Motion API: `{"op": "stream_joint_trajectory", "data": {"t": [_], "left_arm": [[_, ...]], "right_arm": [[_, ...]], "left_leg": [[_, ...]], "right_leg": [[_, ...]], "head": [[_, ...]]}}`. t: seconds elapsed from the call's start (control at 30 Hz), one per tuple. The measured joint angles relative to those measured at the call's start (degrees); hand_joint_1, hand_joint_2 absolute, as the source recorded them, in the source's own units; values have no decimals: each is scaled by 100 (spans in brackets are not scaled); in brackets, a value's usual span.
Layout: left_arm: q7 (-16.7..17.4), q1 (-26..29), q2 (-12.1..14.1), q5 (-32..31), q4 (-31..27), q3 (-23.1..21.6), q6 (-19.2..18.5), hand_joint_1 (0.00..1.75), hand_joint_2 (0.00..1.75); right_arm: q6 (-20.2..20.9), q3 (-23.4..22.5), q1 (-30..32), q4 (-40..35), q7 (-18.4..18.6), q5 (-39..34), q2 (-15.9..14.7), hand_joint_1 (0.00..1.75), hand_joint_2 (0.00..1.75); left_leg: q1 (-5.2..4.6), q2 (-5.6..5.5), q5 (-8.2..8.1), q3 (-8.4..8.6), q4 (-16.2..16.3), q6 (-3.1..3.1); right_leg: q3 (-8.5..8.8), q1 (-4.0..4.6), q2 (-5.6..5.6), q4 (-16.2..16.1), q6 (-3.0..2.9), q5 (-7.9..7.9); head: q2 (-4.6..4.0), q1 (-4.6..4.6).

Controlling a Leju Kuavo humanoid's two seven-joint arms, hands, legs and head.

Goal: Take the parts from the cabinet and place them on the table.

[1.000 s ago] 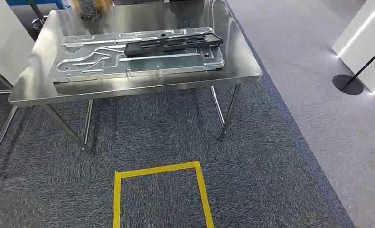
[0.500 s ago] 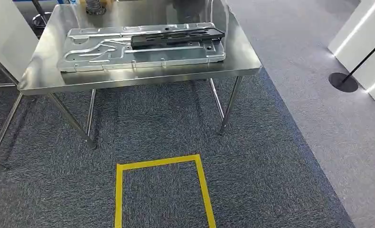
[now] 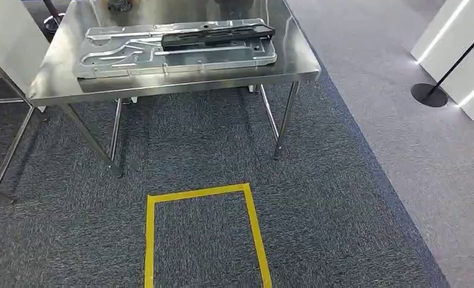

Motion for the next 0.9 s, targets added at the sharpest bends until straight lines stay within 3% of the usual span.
{"op": "stream_joint_trajectory", "data": {"t": [0.03,0.07,0.13,0.17,0.2,0.27,0.3,0.33,0.37,0.43,0.47,0.5,0.53,0.57,0.6,0.67,0.73,0.8,0.83,0.87,0.9], "left_arm": [[12,-2,-9,-4,2,0,2,0,0],[17,7,-28,-15,7,0,2,0,0],[48,24,-33,-18,9,-2,2,0,0],[54,7,-57,-20,11,-2,4,0,0],[81,0,-59,-30,11,-2,11,0,0],[92,-1,-59,-48,9,0,28,0,0],[105,0,-59,-52,11,0,31,0,0],[129,2,-59,-61,11,-2,31,0,0],[142,3,-61,-68,11,-4,31,0,0],[190,12,-74,-94,11,-9,46,0,0],[195,15,-81,-107,13,-11,63,0,0],[195,19,-92,-109,13,-13,79,0,0],[194,19,-107,-109,13,-13,98,0,0],[194,12,-109,-111,13,-13,114,0,0],[195,5,-109,-111,13,-15,122,0,0],[190,6,-105,-114,13,-15,131,0,0],[186,14,-100,-114,13,-15,144,0,0],[184,21,-100,-118,13,-15,151,0,0],[184,24,-100,-120,13,-15,157,0,0],[181,28,-100,-122,13,-15,166,0,0],[179,27,-100,-127,13,-17,170,0,0]], "right_arm": [[7,2,3,2,0,15,-6,0,0],[11,4,0,2,0,26,-6,0,0],[15,7,11,4,0,44,-6,0,0],[15,7,8,4,0,50,-6,0,0],[15,7,7,4,0,59,-6,0,0],[20,9,10,11,0,70,5,0,0],[20,9,10,11,0,72,22,0,0],[20,11,8,11,0,74,29,0,0],[20,13,7,11,0,76,29,0,0],[20,15,7,11,-11,79,29,0,0],[15,15,4,11,-18,79,29,0,0],[13,17,-3,9,-31,74,28,0,0],[11,15,-8,7,-42,68,29,0,0],[11,17,-13,7,-44,63,28,0,0],[4,17,-20,7,-44,52,29,0,0],[-13,15,-11,9,-42,35,28,0,0],[-26,15,1,13,-20,35,13,0,0],[-26,15,14,17,-7,59,-28,0,0],[-24,15,14,24,11,83,-57,0,0],[-20,17,14,28,22,98,-76,0,0],[2,22,21,31,33,125,-101,0,0]], "left_leg": [[-34,-31,-34,16,-84,89],[-37,-24,-19,-51,-100,111],[-70,-7,81,-121,-90,220],[-55,34,162,-180,-95,284],[-59,40,224,-259,-95,331],[-74,43,377,-453,-94,360],[-88,44,455,-554,-89,361],[-96,47,522,-651,-81,359],[-106,48,568,-735,-79,352],[-110,49,705,-928,-70,328],[-110,49,761,-977,-65,311],[-117,47,805,-1001,-62,284],[-131,48,836,-1013,-39,259],[-137,62,890,-1042,-30,226],[-126,73,942,-1067,-38,196],[-122,65,942,-1103,3,133],[-104,31,400,-1283,501,86],[-83,30,-96,-1587,1445,45],[-75,30,-135,-1660,1748,28],[-68,30,-53,-1613,1786,18],[-59,33,97,-1439,1572,9]], "right_leg": [[-17,-3,-3,21,45,51],[-23,-19,-4,20,77,99],[-49,-38,9,0,153,214],[-99,-83,31,65,179,71],[-178,-82,29,261,198,-269],[-391,-85,31,1117,232,-1028],[-458,-86,31,1524,242,-1209],[-451,-85,31,1763,243,-1185],[-356,-83,31,1790,231,-1005],[120,-69,31,1300,175,-486],[492,-50,31,829,134,-449],[1004,-11,24,206,81,-649],[1285,17,20,-300,41,-775],[1334,13,22,-418,12,-863],[1285,28,24,-398,-8,-853],[1259,-28,5,-466,-93,-728],[1175,-16,-12,-449,-161,-665],[1059,1,-25,-413,-173,-599],[1003,4,-26,-387,-169,-574],[950,2,-69,-357,-166,-559],[905,-5,-82,-318,-159,-556]], "head": [[0,0],[0,0],[0,2],[0,0],[0,0],[0,2],[0,2],[0,0],[0,0],[0,0],[0,0],[0,0],[0,0],[0,0],[0,0],[0,0],[0,0],[0,0],[0,0],[0,0],[0,0]]}}
